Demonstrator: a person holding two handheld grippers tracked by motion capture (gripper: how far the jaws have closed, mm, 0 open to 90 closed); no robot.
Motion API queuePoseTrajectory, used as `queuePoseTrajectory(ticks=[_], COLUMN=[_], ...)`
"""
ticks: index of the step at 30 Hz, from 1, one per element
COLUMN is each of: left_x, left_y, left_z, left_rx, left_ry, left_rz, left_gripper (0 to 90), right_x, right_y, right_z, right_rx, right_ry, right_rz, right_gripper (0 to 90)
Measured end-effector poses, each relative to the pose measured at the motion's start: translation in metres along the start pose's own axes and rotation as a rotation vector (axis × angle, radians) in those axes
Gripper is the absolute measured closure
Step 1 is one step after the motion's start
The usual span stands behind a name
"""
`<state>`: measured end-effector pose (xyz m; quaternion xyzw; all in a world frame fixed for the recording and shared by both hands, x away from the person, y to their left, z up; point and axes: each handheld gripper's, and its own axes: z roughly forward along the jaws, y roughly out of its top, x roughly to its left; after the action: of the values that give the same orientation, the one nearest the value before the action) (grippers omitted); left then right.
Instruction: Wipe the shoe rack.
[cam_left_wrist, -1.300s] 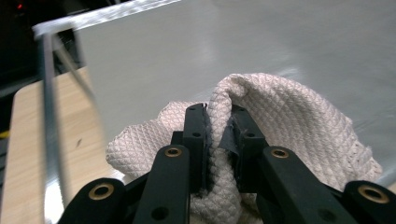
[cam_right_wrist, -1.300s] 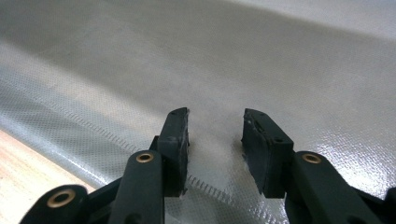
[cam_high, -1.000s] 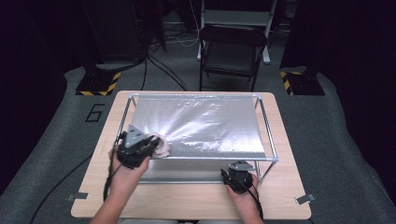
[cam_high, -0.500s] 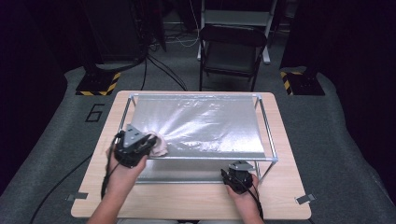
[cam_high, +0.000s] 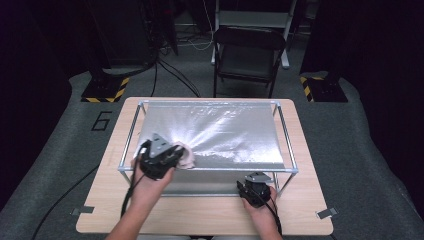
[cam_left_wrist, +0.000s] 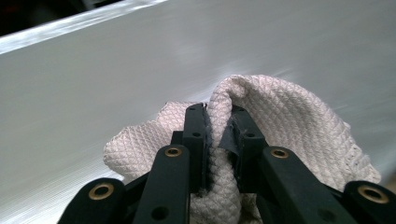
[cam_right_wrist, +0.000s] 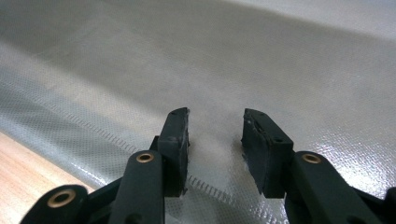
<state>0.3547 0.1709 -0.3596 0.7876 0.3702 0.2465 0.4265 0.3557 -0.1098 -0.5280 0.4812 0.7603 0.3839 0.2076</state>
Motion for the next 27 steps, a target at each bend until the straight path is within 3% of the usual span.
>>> queuePoseTrajectory(ticks=[2, 4, 6, 10, 12, 16, 17, 18, 19, 21, 26, 27], left_x=[-0.015, -0.021, -0.022, -0.016, -0.016, -0.006, -0.002, 0.002, 0.007, 0.017, 0.030, 0.032], left_y=[0.007, 0.012, 0.014, 0.011, 0.012, 0.011, 0.010, 0.009, 0.007, 0.002, -0.010, -0.014], left_z=[0.009, 0.015, 0.016, 0.015, 0.013, -0.001, -0.006, -0.011, -0.016, -0.031, -0.041, -0.042], left_rx=[0.000, -0.005, 0.005, -0.011, -0.018, -0.023, -0.025, -0.038, -0.049, -0.076, -0.056, -0.054], left_ry=[-0.022, -0.046, -0.041, -0.068, -0.045, -0.055, -0.047, -0.047, -0.050, -0.047, -0.030, -0.028], left_rz=[0.020, 0.019, 0.036, 0.007, 0.008, -0.014, -0.015, -0.027, -0.036, -0.056, -0.069, -0.088], left_gripper=[78.8, 78.8, 78.7, 78.4, 62.8, 54.4, 51.7, 49.6, 47.5, 44.3, 43.7, 43.9], right_x=[0.000, -0.001, -0.001, -0.001, -0.001, -0.001, 0.001, 0.000, 0.003, 0.002, 0.002, -0.002], right_y=[0.000, 0.000, 0.000, 0.000, 0.000, 0.000, -0.001, 0.000, 0.000, -0.001, -0.001, 0.000], right_z=[0.000, 0.000, -0.001, -0.001, -0.001, -0.001, -0.001, -0.001, -0.001, -0.001, -0.001, 0.000], right_rx=[0.000, 0.003, 0.001, 0.001, 0.001, 0.001, 0.005, 0.002, 0.007, 0.006, 0.007, 0.001], right_ry=[0.001, -0.012, -0.017, -0.017, -0.017, -0.017, -0.013, -0.018, 0.000, -0.011, -0.012, -0.021], right_rz=[0.003, -0.011, 0.003, 0.002, 0.001, 0.002, 0.021, 0.007, 0.040, 0.030, 0.031, -0.015], right_gripper=[60.6, 60.6, 60.6, 60.6, 60.6, 60.6, 60.6, 60.6, 60.6, 60.5, 60.3, 60.0])
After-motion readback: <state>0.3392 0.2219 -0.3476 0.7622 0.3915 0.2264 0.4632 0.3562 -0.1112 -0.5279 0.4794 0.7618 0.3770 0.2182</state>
